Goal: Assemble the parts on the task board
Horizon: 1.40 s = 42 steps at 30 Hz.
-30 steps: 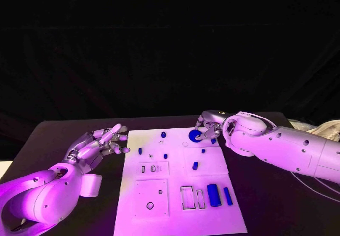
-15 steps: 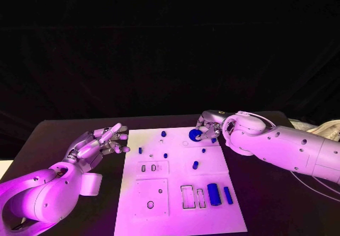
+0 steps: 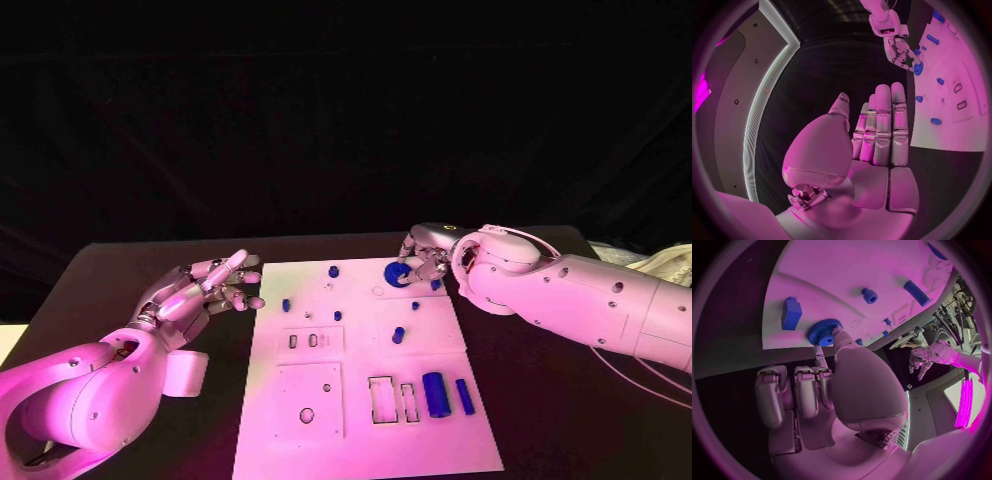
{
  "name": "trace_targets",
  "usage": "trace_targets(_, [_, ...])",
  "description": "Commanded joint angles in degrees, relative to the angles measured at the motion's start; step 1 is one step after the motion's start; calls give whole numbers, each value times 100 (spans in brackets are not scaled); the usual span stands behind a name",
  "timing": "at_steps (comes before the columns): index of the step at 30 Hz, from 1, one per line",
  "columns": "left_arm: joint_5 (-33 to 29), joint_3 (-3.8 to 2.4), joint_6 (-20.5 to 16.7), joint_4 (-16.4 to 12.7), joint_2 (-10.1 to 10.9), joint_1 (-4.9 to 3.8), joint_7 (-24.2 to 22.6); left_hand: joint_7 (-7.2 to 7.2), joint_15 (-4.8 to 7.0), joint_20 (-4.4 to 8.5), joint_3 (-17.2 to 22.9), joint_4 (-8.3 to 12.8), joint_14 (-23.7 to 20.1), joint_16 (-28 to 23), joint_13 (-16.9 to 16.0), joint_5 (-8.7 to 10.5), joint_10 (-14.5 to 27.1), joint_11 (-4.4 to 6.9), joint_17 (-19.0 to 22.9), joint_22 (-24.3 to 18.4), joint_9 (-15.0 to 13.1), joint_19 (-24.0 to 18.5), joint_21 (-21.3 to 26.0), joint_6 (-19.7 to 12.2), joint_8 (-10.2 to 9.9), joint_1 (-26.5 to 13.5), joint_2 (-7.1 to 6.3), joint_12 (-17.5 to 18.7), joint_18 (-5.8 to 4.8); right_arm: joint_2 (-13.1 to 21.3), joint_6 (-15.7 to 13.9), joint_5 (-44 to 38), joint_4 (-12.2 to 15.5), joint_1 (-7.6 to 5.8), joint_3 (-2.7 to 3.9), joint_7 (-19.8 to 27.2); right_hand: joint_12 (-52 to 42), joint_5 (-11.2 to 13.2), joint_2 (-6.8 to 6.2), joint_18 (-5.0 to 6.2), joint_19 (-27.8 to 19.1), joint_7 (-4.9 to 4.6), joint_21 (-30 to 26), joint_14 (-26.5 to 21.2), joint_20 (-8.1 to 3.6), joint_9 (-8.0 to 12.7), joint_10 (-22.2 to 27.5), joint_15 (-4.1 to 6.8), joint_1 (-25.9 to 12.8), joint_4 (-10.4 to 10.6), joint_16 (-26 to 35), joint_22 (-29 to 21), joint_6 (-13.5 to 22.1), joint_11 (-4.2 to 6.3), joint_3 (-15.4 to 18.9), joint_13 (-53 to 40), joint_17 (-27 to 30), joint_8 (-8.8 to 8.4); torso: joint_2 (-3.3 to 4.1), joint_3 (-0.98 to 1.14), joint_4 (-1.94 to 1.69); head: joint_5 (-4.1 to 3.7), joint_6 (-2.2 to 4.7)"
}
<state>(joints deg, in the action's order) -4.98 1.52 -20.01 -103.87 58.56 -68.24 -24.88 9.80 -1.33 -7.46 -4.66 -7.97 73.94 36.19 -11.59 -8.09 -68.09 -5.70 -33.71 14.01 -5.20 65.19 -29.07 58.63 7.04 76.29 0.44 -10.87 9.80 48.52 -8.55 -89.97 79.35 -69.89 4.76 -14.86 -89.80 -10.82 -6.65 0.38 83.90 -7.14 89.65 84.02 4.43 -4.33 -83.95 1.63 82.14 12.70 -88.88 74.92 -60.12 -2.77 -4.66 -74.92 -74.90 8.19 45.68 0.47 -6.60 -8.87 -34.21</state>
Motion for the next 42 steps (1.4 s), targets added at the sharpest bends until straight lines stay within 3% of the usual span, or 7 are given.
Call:
trace_targets(1, [-4,-4,103,-7,-8,-6,-18,0,-2,-1,14,31,-48,18,-5,-22,40,13,-5,5,-5,-36,-17,-24,-35,42,35,-11,51,-2,194,-165,0,45,-32,-30,-20,74,135,-38,610,38,35,561,-7,-25,-605,32,71,-61,-44,1508,-145,71,-149,-1508,-1330,34,0,1,0,5,-3])
trace_targets(7, [-4,-4,104,-5,-7,-6,-14,0,-2,-1,14,31,-48,18,-5,-22,40,13,-5,5,-5,-36,-17,-24,-35,42,35,-11,51,-3,-198,-517,91,61,-33,-4,-20,128,395,-38,610,162,35,591,-83,-78,-605,122,235,-242,-100,1508,-436,181,-492,-1508,-1478,107,1,2,1,7,-6])
trace_targets(10, [-4,-4,105,0,-8,-6,-13,0,-2,-1,14,31,-48,18,-5,-22,40,13,-5,5,-5,-36,-17,-24,-35,42,35,-11,51,-11,-387,-724,154,71,-33,-1,-20,133,432,-38,610,190,35,597,-110,-89,-605,147,231,-293,-111,1508,-497,206,-584,-1508,-1508,111,1,3,-1,6,-4])
trace_targets(22, [-4,-4,110,26,-21,-6,0,2,-4,-2,15,46,-59,28,-9,-22,50,12,-15,12,-6,-46,-26,-30,-36,60,43,-12,52,-40,-718,-945,554,77,-29,-63,-20,316,307,-38,610,167,35,596,-130,-67,-605,144,-225,-187,-108,1508,-480,191,-661,-1508,-1500,-24,0,2,-6,30,2])
trace_targets(29, [-4,-4,111,34,-16,-6,10,2,-4,-2,15,46,-59,28,-9,-22,50,12,-15,12,-6,-46,-26,-30,-36,60,43,-12,52,-159,-893,-1061,809,57,-26,-98,-20,319,313,-38,610,172,35,598,-128,-67,-605,143,-250,-183,-112,1508,-489,193,-687,-1508,-1510,-34,2,-4,-4,42,5])
trace_targets(36, [-4,-4,121,36,-26,-6,17,3,-4,-3,16,51,-63,31,-10,-21,54,11,-18,14,-6,-49,-30,-33,-37,67,47,-12,52,-461,-854,-1175,743,51,-43,-105,-20,301,327,-38,610,174,35,596,-127,-67,-605,144,-261,-187,-110,1508,-496,196,-719,-1508,-1503,-45,2,-10,-14,59,-9])
trace_targets(42, [-4,-4,124,46,-34,-6,19,3,-4,-3,16,51,-63,31,-10,-21,54,11,-18,14,-6,-49,-30,-33,-37,67,47,-12,52,-752,-738,-1175,541,59,-132,-78,-20,289,315,-38,610,173,35,594,-126,-65,-605,143,-265,-198,-105,1508,-491,196,-730,-1508,-1491,-56,4,-5,-11,78,-24])
